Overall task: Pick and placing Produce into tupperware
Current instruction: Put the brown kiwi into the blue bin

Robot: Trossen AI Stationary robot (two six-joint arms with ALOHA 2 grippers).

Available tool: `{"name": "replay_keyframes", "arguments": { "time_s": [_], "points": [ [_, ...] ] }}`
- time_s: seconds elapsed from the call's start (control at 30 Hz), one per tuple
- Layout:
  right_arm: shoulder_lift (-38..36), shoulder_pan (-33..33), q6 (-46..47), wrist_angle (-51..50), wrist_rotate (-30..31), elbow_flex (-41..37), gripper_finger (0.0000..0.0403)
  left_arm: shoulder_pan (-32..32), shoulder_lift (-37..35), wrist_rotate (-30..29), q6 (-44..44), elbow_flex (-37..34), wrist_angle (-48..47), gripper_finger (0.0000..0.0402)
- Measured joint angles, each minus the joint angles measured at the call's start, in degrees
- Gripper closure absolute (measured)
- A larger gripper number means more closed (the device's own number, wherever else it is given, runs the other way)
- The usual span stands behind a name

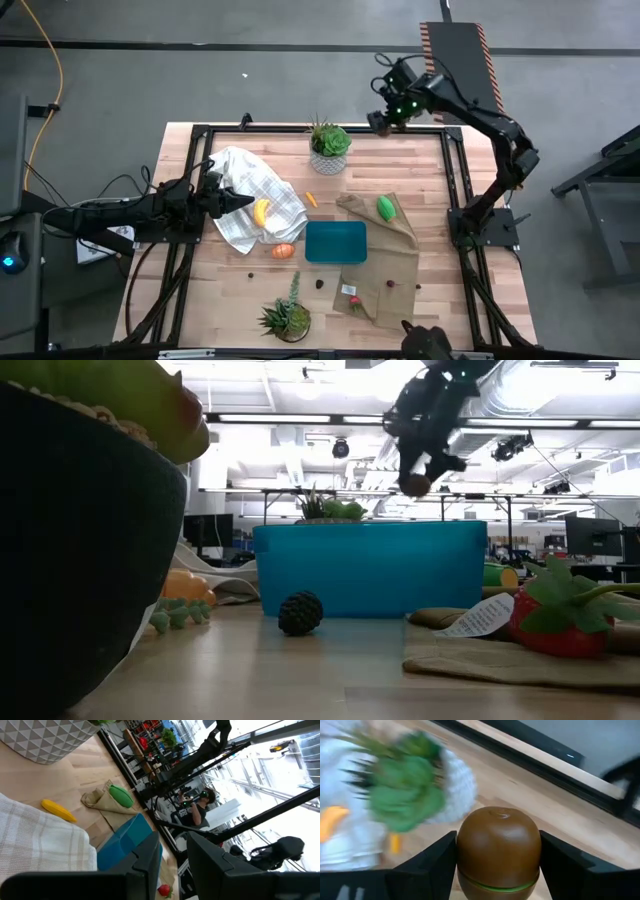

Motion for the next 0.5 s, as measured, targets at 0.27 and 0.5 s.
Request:
{"name": "replay_keyframes", "arguments": {
  "time_s": [0.27,0.5],
  "points": [
    [0.0,6.09,-4.59,0.41,-6.75,5.39,0.0178,0.0,0.01,0.0,0.0,0.0,-0.01,0.0314],
    [0.0,14.39,-5.97,1.04,-7.7,7.28,0.0178,-0.02,0.0,0.0,0.0,0.0,-0.01,0.0314]
  ]
}}
